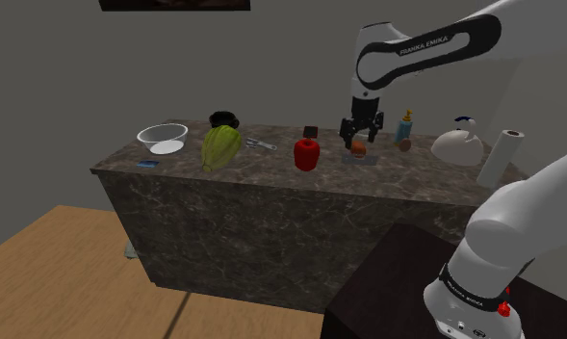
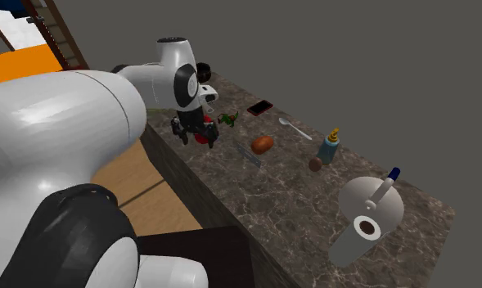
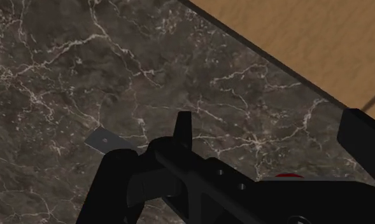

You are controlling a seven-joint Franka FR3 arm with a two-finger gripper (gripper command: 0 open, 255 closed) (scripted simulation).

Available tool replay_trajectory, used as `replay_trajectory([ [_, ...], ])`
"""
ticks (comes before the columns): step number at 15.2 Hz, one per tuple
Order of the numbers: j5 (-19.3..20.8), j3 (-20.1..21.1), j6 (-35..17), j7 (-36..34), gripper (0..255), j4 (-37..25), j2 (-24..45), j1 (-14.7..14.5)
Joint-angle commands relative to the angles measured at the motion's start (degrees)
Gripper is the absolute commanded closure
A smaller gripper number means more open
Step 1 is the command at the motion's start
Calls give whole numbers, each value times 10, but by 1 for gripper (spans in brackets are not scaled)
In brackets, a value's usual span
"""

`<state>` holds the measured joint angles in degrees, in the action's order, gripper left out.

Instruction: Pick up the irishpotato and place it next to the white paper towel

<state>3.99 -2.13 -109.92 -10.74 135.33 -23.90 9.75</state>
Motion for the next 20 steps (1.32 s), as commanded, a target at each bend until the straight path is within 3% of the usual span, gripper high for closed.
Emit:
replay_trajectory([
  [1,6,-6,-29,-18,0,-12,35,12],
  [10,24,-40,-129,-90,0,-89,185,60],
  [20,17,-86,-198,-154,0,-202,337,106],
])
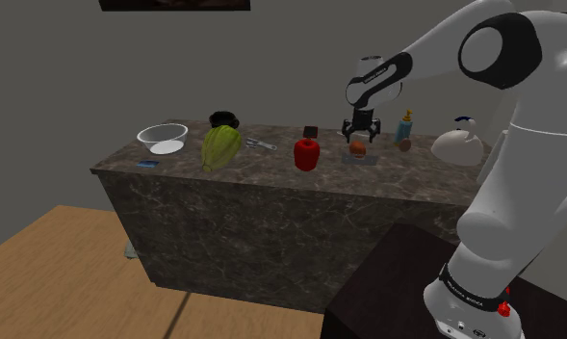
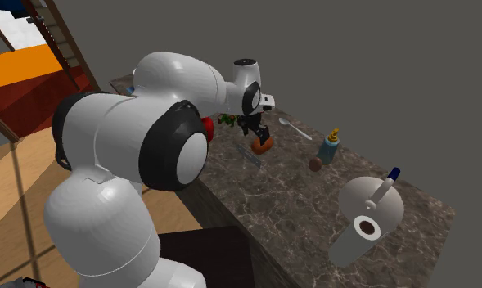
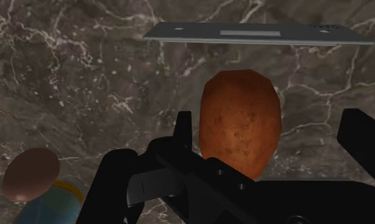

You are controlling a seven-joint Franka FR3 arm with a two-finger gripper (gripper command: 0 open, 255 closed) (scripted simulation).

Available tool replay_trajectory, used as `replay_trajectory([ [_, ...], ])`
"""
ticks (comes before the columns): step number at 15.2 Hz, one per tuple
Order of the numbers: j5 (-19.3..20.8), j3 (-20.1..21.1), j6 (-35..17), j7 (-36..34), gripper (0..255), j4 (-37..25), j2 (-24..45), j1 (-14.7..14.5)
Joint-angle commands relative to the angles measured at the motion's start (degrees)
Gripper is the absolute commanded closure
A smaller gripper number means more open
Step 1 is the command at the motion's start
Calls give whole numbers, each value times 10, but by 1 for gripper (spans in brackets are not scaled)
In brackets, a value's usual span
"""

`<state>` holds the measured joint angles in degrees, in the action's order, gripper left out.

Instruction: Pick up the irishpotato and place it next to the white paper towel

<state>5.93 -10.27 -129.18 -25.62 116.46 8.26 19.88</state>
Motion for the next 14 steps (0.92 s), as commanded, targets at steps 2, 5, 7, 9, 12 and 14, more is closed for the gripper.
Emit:
replay_trajectory([
  [2,-3,-5,-18,-4,0,-9,24,6],
  [5,-5,-5,-38,-3,0,-3,38,8],
  [7,-7,-5,-52,-2,0,1,48,9],
  [9,-7,-5,-55,-2,0,2,51,10],
  [12,-7,-5,-55,-2,0,1,51,10],
  [14,-7,-5,-55,-2,0,1,51,10],
])
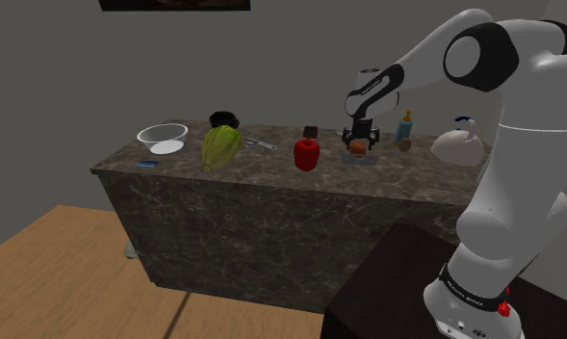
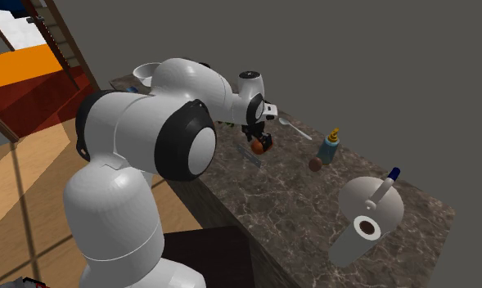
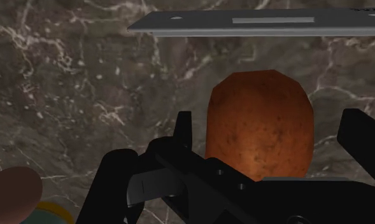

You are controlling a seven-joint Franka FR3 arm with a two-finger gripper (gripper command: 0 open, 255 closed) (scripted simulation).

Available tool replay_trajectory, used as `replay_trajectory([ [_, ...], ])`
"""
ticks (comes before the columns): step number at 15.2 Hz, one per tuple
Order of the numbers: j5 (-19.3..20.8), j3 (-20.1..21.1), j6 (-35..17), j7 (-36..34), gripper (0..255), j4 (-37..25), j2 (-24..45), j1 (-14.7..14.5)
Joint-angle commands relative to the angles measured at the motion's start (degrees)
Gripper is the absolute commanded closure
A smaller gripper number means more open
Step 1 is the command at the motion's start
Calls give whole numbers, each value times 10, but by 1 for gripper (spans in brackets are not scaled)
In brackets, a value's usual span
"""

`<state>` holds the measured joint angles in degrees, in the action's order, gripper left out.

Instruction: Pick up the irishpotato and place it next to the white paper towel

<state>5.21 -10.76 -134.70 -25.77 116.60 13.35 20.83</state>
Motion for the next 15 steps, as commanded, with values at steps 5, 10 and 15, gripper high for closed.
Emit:
replay_trajectory([
  [5,0,0,0,0,255,0,0,0],
  [10,0,0,0,0,255,1,0,0],
  [15,2,0,27,1,255,-11,-17,-1],
])
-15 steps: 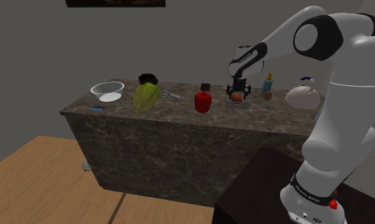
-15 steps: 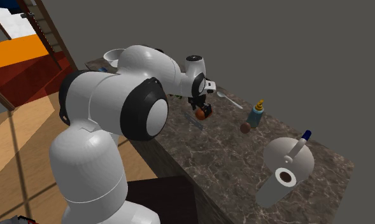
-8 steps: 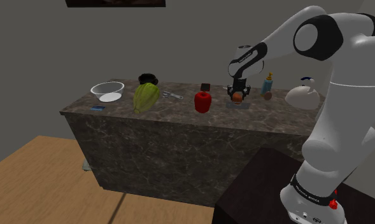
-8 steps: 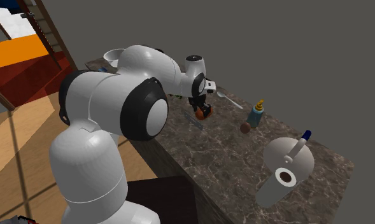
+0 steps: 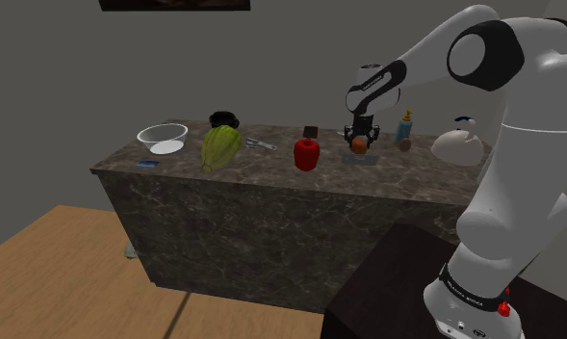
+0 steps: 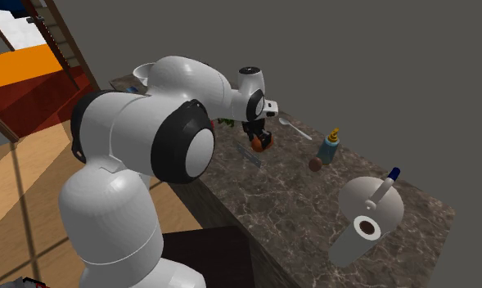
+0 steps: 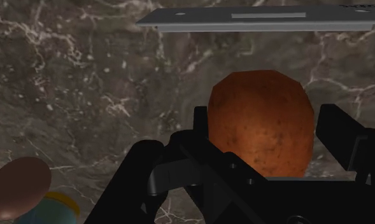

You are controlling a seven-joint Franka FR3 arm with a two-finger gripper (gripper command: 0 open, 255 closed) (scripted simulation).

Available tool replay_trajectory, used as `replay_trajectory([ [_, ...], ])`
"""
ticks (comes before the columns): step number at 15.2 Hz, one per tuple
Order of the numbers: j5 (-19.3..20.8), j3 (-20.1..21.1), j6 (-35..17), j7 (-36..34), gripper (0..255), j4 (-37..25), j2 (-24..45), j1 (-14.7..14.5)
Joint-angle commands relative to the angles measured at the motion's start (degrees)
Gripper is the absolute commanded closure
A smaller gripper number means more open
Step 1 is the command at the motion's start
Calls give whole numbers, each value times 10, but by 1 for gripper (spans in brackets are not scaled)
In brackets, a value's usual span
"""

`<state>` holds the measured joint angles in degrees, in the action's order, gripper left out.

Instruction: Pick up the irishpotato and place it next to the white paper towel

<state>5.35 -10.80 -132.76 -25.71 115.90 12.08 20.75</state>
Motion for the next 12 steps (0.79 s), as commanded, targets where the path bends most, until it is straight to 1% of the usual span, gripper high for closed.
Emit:
replay_trajectory([
  [1,1,0,15,1,255,-7,-8,0],
  [12,3,0,92,5,255,-49,-44,-3],
])
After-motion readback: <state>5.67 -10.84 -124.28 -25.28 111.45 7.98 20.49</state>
